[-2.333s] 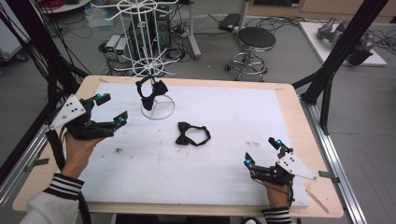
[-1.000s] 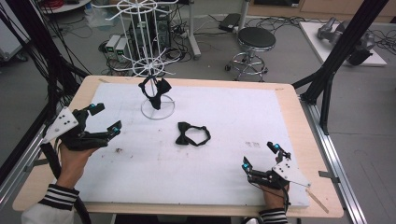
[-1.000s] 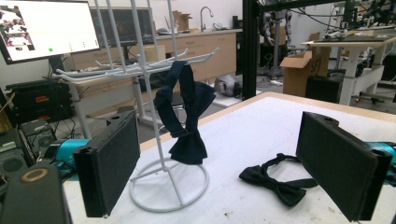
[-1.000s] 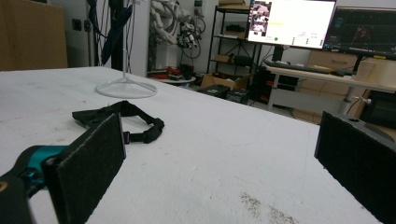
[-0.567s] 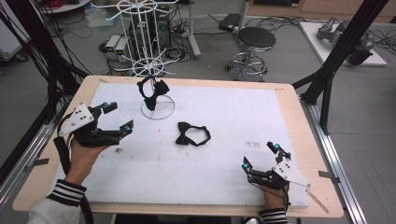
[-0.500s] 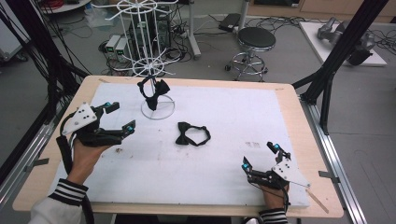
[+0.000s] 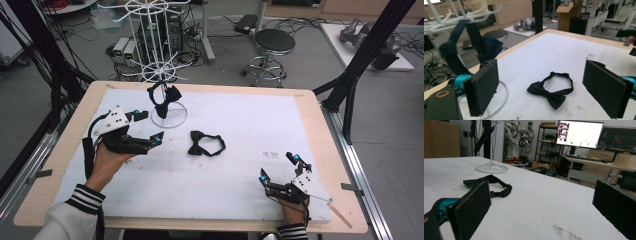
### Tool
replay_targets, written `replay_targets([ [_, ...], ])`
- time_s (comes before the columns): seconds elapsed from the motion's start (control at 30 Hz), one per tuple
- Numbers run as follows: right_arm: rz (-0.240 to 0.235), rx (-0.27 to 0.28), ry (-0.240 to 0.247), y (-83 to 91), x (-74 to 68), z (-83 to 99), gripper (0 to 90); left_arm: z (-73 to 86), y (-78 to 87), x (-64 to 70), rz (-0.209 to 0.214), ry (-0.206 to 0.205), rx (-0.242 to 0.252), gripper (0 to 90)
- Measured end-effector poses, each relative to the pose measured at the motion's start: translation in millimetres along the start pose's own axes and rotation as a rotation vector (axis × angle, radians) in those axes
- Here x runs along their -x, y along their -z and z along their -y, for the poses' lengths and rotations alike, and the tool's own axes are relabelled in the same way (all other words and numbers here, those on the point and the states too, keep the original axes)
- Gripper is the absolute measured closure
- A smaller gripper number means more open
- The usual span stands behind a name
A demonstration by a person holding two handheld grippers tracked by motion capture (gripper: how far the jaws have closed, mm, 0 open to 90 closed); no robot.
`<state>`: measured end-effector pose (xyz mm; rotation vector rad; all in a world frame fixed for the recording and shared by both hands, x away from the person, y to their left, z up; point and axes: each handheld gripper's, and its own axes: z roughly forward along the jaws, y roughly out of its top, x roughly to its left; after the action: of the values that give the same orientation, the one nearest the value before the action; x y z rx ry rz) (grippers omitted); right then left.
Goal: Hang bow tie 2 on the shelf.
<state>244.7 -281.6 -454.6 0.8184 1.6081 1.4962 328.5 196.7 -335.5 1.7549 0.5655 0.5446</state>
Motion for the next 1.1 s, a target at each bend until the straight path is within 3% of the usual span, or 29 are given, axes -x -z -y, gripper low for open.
replay_targets([
  [0.2,0.001,0.001,0.001,0.0,0.1,0.1,1.1,-4.0,-18.3,1.9,0.054,0.018,-0.045,14.1],
  [0.37,0.003,0.005,0.010,-0.1,0.4,0.1,1.1,-5.4,-33.1,6.2,0.080,0.010,-0.082,14.2],
  [0.83,-0.001,0.007,0.009,0.2,0.2,0.2,1.1,-9.2,-67.5,11.7,0.099,0.019,-0.188,14.6],
  [1.1,-0.006,0.009,0.011,0.4,-0.5,0.2,1.2,-3.5,-84.4,11.9,0.124,0.021,-0.258,15.1],
])
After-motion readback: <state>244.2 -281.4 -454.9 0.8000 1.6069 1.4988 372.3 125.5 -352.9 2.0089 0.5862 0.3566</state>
